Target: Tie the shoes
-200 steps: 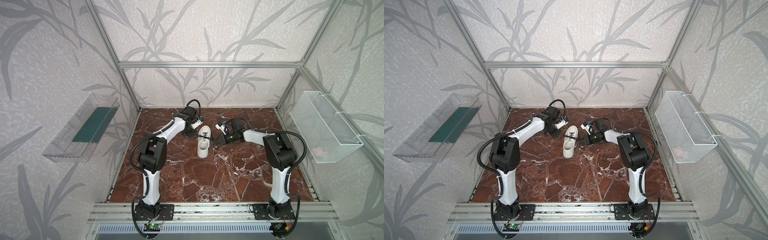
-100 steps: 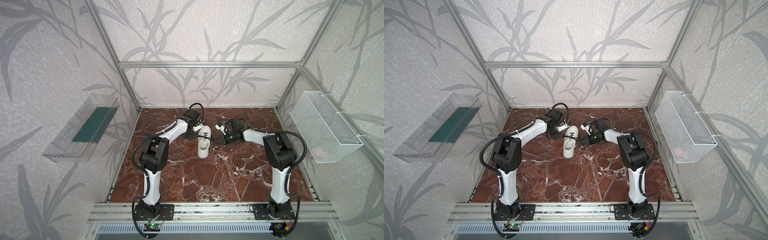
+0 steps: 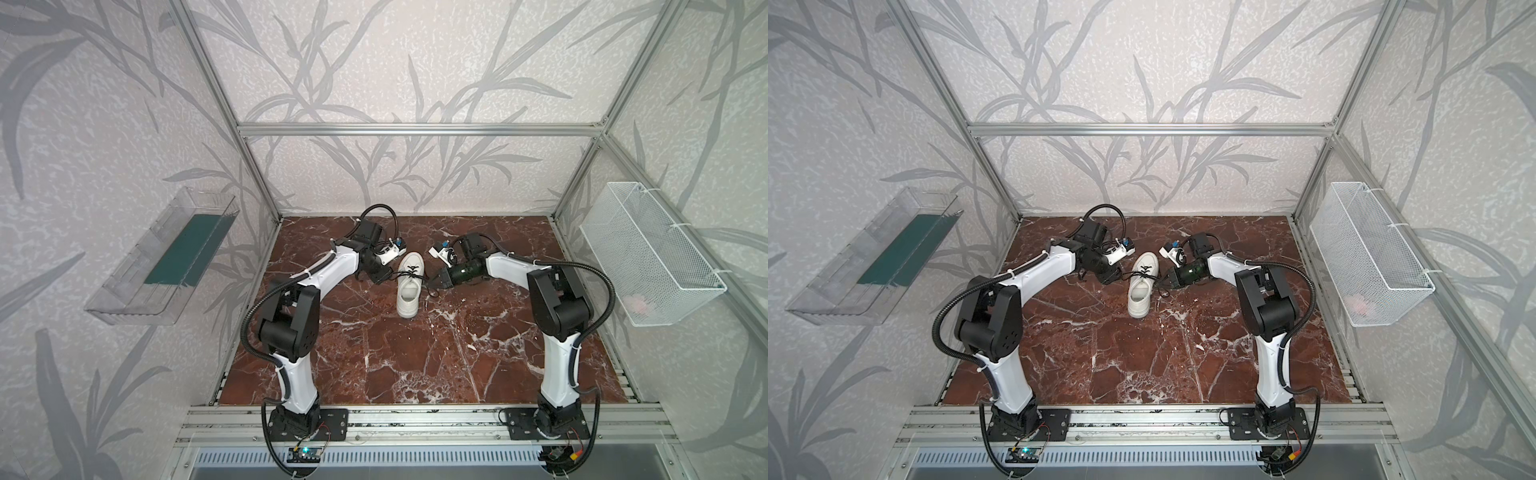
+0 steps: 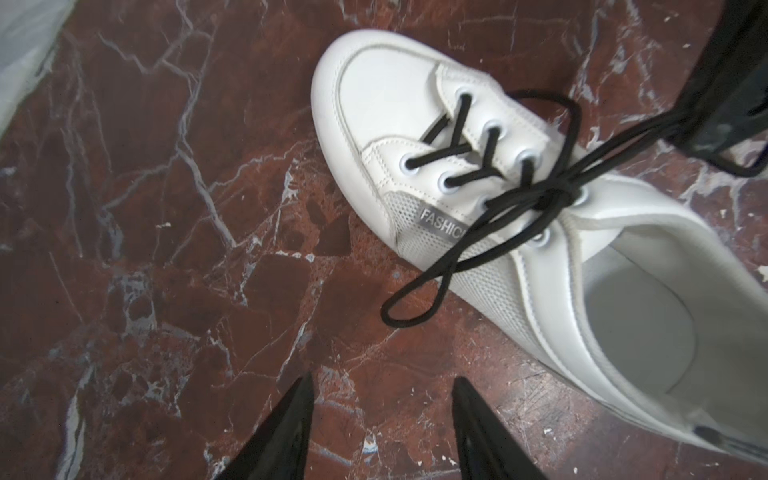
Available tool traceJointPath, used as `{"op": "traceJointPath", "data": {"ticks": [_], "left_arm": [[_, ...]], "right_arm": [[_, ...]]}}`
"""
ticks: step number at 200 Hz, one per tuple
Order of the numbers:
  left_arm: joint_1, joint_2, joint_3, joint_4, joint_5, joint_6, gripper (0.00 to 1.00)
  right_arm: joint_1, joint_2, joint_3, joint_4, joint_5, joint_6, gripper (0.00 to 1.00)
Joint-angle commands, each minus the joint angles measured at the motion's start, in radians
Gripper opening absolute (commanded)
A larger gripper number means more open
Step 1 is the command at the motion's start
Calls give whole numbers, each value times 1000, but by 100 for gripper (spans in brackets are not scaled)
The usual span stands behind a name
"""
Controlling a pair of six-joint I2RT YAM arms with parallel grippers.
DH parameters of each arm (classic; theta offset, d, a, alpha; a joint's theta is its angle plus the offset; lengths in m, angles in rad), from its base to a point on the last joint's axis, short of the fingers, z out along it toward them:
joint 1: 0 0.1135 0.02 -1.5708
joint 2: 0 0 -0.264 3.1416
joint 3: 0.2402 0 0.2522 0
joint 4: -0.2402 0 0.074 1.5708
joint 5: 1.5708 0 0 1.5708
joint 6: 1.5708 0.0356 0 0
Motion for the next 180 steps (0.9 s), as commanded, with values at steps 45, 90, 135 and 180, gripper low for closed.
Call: {"op": "traceJointPath", "data": {"ticks": [45, 90, 135, 180], "left_arm": [[17, 51, 123, -141, 214, 202, 49], [33, 173, 260, -283, 255, 286, 43], [40, 248, 326, -298, 245, 319, 43], [37, 268, 319, -238, 214, 307, 41]], "right_arm": [[3, 27, 36, -74, -20, -46, 0], [3, 34, 45, -79, -24, -44, 0], [3, 46, 61, -97, -29, -53, 0], [3, 51, 60, -96, -45, -52, 0]]}}
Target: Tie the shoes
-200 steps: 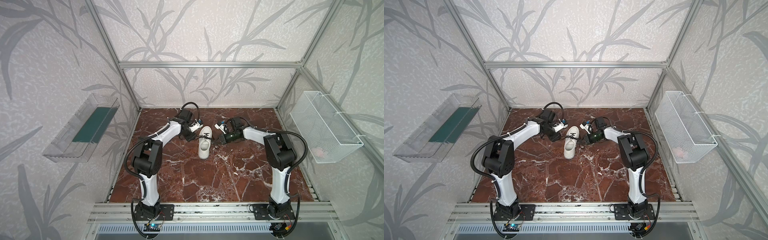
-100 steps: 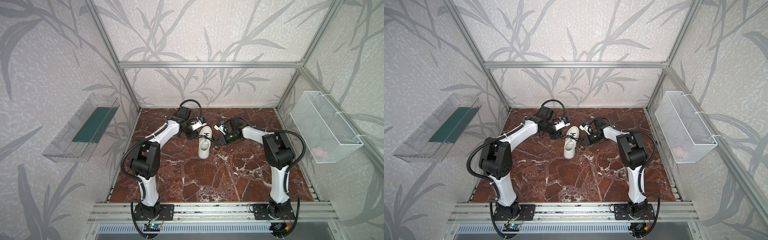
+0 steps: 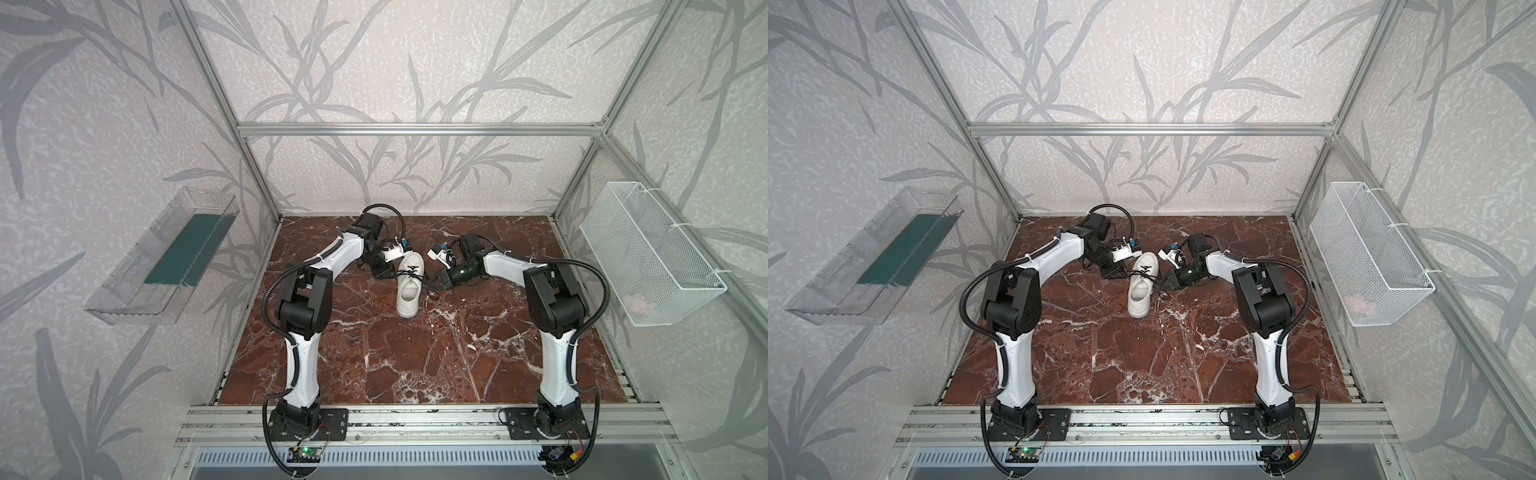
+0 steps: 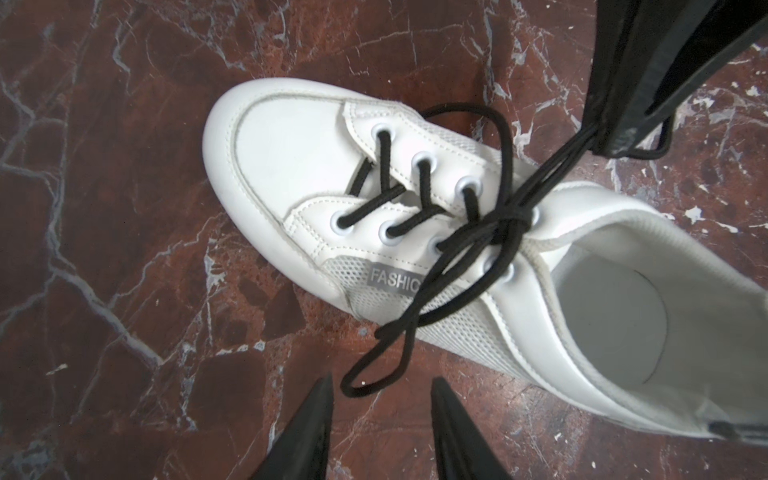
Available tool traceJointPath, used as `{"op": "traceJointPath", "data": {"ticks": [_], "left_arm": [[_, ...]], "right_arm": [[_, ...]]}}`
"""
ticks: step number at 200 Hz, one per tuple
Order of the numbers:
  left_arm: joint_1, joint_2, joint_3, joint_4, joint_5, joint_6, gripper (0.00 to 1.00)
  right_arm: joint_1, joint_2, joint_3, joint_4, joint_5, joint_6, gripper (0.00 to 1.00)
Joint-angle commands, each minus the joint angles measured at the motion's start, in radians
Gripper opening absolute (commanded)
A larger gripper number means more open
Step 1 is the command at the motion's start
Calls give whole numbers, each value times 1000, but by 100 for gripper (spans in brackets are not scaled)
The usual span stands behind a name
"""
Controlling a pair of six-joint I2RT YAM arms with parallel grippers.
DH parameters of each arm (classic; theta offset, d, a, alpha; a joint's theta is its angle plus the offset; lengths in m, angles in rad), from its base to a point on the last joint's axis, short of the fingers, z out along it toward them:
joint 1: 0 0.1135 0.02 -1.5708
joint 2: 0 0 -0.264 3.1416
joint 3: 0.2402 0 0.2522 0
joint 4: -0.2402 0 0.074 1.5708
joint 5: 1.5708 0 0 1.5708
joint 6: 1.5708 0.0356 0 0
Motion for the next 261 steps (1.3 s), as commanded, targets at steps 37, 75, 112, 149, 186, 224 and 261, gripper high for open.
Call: {"op": "traceJointPath", "data": {"ticks": [37, 75, 112, 149, 186, 224, 261], "left_arm": [[-2, 23, 22, 38, 3, 23, 35], [-8, 44, 20, 52, 10, 20, 35], [-13, 60, 17, 69, 5, 5, 32], [-13, 58, 22, 83, -17, -7, 10], [-10, 45, 41, 58, -72, -32, 0], [3, 12, 20, 92, -109, -106, 0], [18, -34, -36, 202, -120, -239, 0]], "right_arm": [[2, 18, 24, -35, -22, -14, 0], [3, 19, 25, -43, -12, -18, 0], [3, 17, 22, -46, -18, -20, 0], [3, 14, 23, -59, -15, -31, 0], [4, 14, 12, -52, -12, -29, 0], [1, 13, 8, -90, 20, -65, 0], [-5, 11, -8, -91, 25, -68, 0]]}}
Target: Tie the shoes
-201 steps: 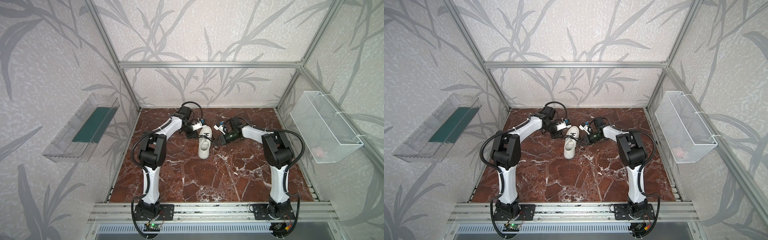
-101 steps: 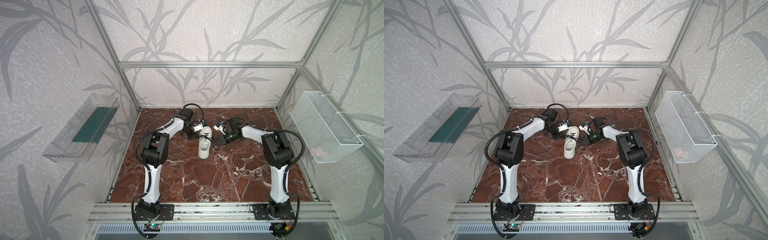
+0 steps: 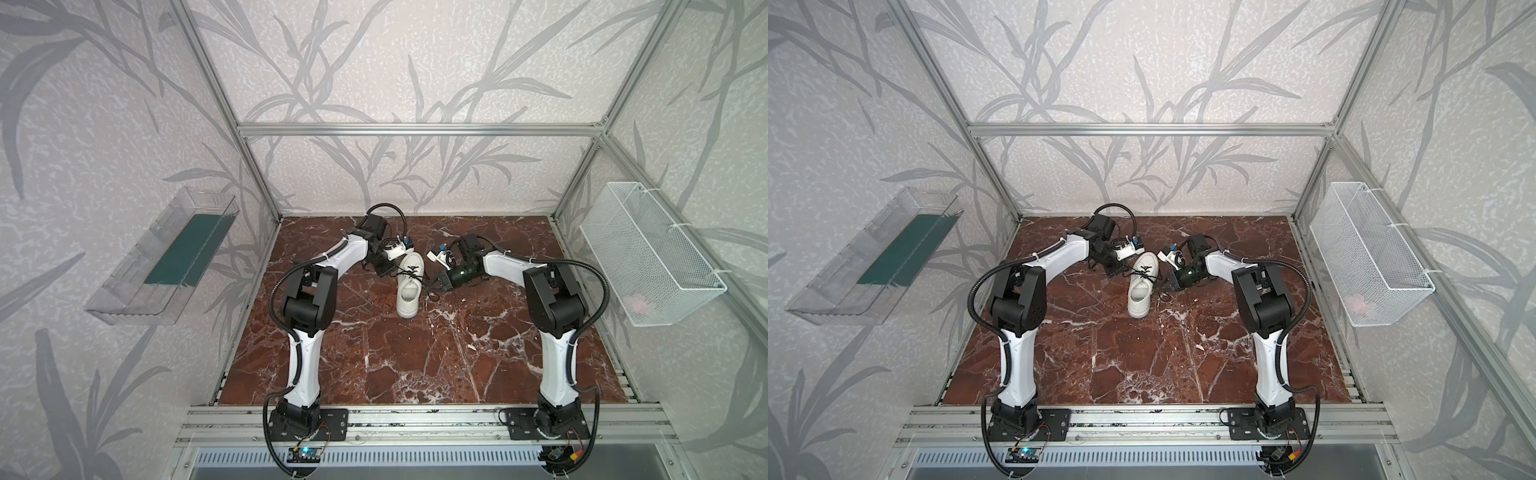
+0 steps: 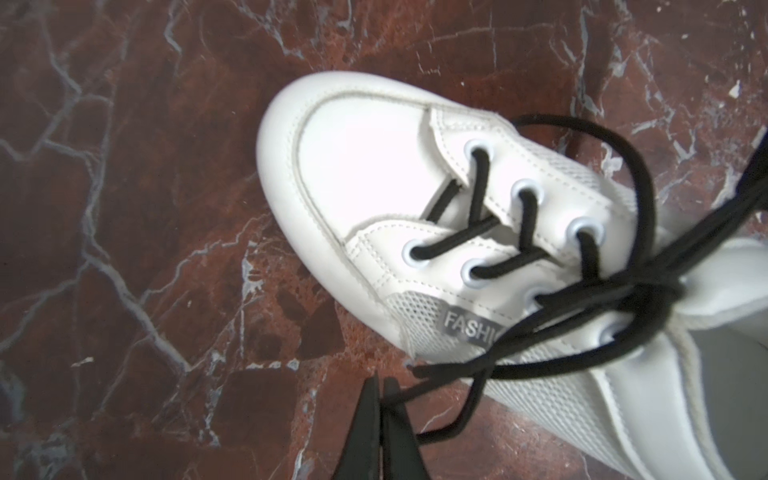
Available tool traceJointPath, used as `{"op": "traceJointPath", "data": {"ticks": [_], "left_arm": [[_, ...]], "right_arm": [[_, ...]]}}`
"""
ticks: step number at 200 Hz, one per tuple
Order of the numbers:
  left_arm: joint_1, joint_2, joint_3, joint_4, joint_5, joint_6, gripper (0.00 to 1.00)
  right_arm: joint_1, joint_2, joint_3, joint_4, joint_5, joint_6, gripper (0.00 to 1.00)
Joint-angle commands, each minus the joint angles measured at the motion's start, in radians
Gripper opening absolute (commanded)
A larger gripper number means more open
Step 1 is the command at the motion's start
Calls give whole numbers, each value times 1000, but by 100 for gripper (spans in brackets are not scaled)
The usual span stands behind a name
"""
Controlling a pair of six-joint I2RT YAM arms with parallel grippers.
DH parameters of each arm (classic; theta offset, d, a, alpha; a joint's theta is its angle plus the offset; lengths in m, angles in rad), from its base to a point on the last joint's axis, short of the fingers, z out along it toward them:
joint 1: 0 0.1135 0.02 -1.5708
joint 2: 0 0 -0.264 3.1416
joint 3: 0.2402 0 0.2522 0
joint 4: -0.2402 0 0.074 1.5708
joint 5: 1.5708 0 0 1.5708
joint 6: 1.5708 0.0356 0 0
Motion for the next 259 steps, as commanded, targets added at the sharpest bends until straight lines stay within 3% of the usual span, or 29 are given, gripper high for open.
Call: {"op": "traceJointPath", "data": {"ticks": [1, 46, 68, 94, 119, 152, 178, 202, 220, 259], "left_arm": [[20, -65, -27, 75, -41, -97, 0], [25, -53, 13, 44, -112, -196, 0], [26, -42, 49, -23, -24, -180, 0], [24, -66, 15, -15, 86, -169, 25], [24, -116, -65, 42, 97, -182, 35], [27, -215, -201, 142, 101, -163, 36], [27, -254, -278, 181, 170, -86, 31], [27, -218, -239, 111, 214, -19, 29], [27, -167, -175, 25, 231, 27, 34], [27, -104, -104, -13, 235, 32, 38]], "right_arm": [[-4, 9, -14, -52, 19, -22, 0], [-13, 9, -20, -41, 17, -16, 0], [-12, 8, -13, -31, -2, 1, 0], [-3, 1, -1, -10, -24, 27, 0], [-1, 2, 12, -6, -26, 35, 0], [-1, 4, 24, -17, -29, 29, 0], [-1, 6, 23, -17, -30, 27, 0], [-1, 5, 21, -19, -30, 27, 0], [-1, 4, 24, -21, -31, 25, 0], [-1, 12, 30, -32, -32, 21, 0]]}}
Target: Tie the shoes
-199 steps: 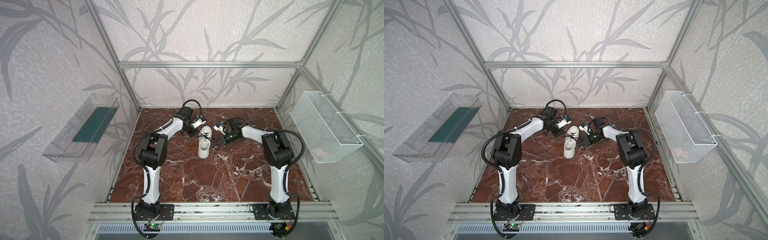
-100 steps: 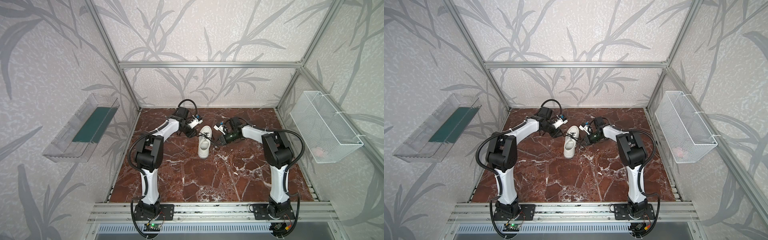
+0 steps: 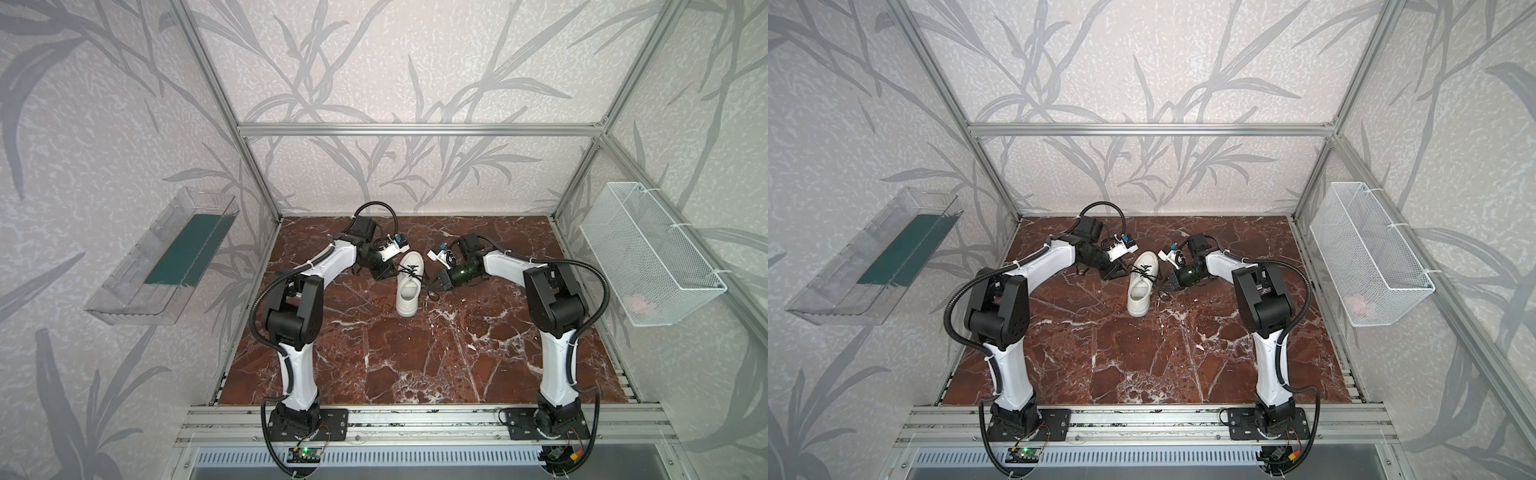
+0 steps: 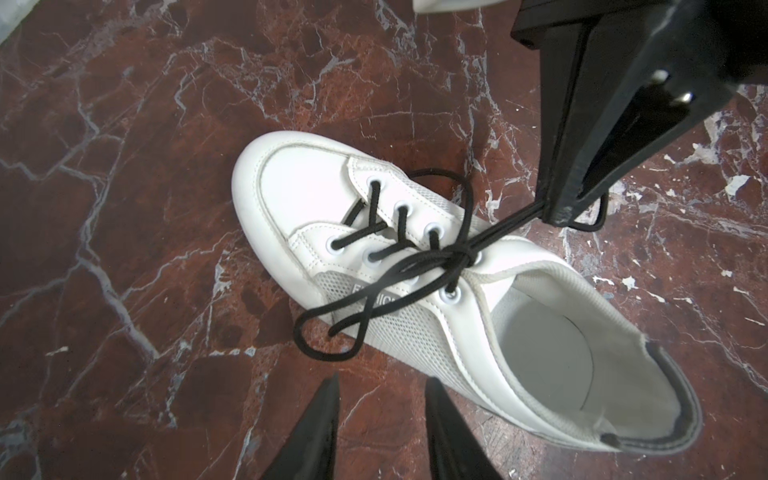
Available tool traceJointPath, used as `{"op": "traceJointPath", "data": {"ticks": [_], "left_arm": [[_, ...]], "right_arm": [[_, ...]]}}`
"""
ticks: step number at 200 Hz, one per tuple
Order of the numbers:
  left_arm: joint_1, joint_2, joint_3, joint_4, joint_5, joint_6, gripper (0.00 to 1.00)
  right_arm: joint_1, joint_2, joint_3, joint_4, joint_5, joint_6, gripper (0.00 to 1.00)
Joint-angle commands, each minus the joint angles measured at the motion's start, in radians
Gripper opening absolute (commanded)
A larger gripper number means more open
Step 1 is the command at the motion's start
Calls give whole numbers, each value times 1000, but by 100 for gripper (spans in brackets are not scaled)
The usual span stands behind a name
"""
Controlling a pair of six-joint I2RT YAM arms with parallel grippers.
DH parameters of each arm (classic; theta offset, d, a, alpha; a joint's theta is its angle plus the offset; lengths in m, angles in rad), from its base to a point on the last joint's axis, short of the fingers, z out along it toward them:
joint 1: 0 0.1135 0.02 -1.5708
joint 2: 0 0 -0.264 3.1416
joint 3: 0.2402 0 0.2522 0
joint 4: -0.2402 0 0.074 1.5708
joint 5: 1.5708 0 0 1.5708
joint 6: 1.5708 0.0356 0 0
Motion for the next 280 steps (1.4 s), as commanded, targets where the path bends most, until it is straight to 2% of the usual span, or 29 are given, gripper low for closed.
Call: {"op": "traceJointPath", "data": {"ticks": [1, 111, 193, 218, 232, 252, 280], "left_arm": [[0, 30, 37, -57, 34, 51, 38], [-3, 134, 142, -117, 30, 75, 40], [-25, 177, 202, -195, 3, 106, 36], [-25, 182, 211, -198, -2, 100, 23], [-25, 181, 207, -195, -3, 100, 21], [-23, 171, 203, -203, -10, 107, 11], [-22, 148, 201, -222, -45, 116, 6]], "right_arm": [[2, 11, 25, -37, -18, -9, 0], [4, 20, 45, -54, -17, -13, 0], [6, 23, 51, -58, -20, -14, 0], [6, 21, 48, -58, -20, -15, 0], [6, 21, 48, -61, -20, -17, 0], [6, 21, 45, -63, -18, -19, 0], [6, 21, 42, -63, -13, -22, 0]]}}
